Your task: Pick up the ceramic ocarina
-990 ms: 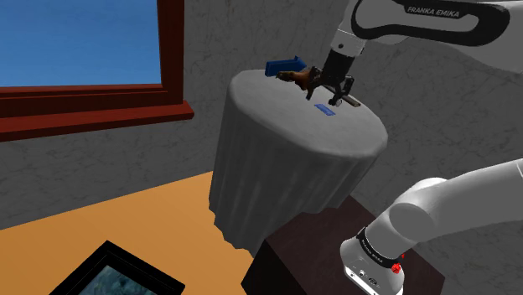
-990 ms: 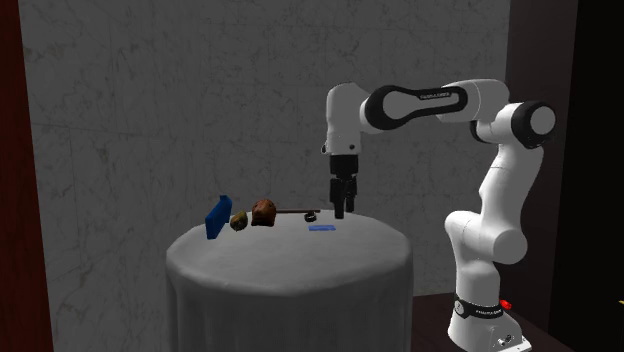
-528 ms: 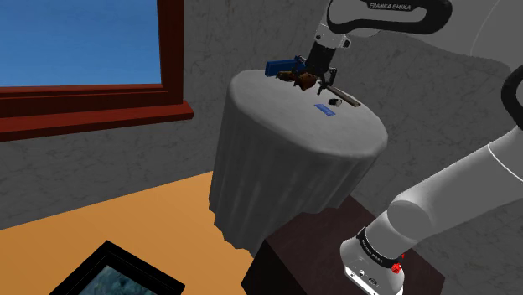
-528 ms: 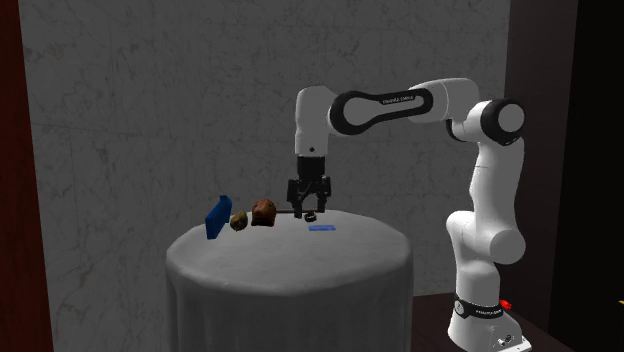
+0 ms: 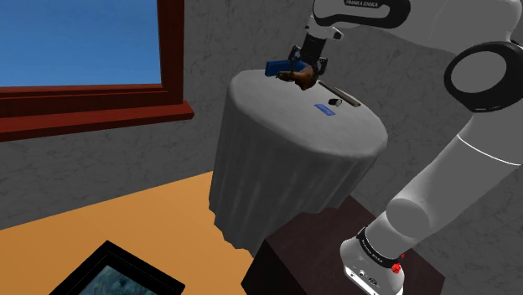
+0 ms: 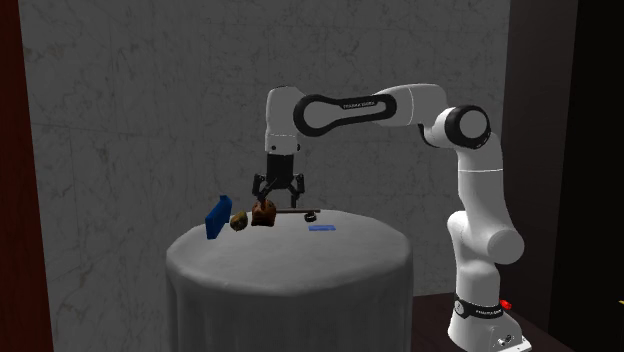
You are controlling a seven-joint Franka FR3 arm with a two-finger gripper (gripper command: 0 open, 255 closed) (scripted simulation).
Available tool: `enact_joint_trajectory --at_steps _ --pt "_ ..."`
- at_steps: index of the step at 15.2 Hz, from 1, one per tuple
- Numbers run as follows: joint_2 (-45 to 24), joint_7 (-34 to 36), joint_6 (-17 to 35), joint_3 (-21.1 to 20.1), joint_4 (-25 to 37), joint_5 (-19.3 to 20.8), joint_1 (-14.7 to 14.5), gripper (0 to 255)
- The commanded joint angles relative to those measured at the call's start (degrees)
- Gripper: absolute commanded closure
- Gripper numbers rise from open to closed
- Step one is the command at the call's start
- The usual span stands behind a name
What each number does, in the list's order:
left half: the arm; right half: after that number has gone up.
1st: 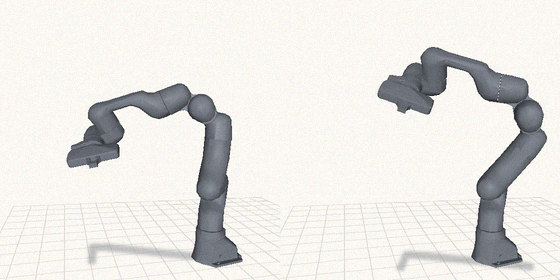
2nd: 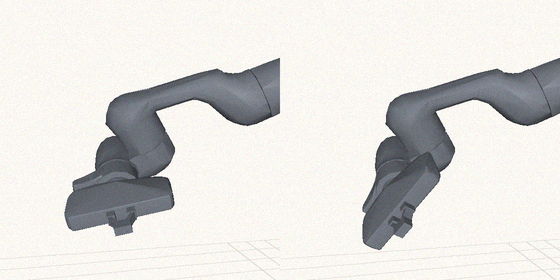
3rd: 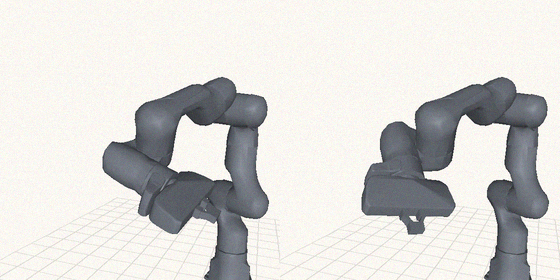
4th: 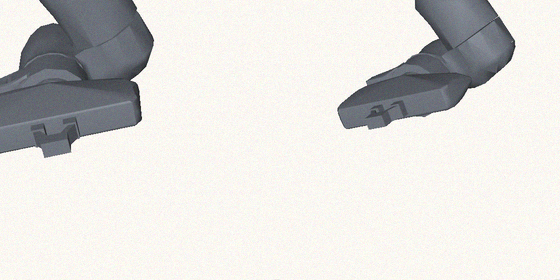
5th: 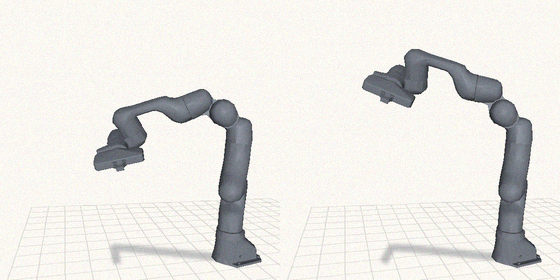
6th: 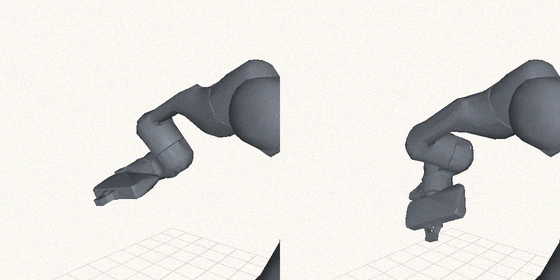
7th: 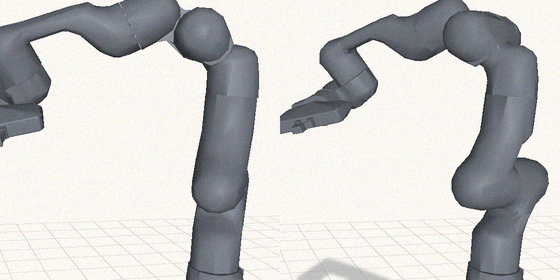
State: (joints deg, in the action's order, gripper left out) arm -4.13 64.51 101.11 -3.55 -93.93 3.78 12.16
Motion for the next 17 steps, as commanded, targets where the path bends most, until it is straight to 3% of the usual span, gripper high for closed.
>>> enact_joint_trajectory --at_steps 1,6,15,16,17 --pt "-3.1 4.0 -0.2 0.8 3.8 1.0 0.5 0" --pt "-10.6 11.4 -2.7 2.9 14.4 2.7 1.4 0" --pt "-9.9 12.0 3.4 2.9 7.6 2.8 1.5 0" --pt "-9.9 12.0 3.4 2.9 7.7 2.8 1.5 255" --pt "-9.9 12.0 3.3 2.9 7.8 2.8 1.5 255"
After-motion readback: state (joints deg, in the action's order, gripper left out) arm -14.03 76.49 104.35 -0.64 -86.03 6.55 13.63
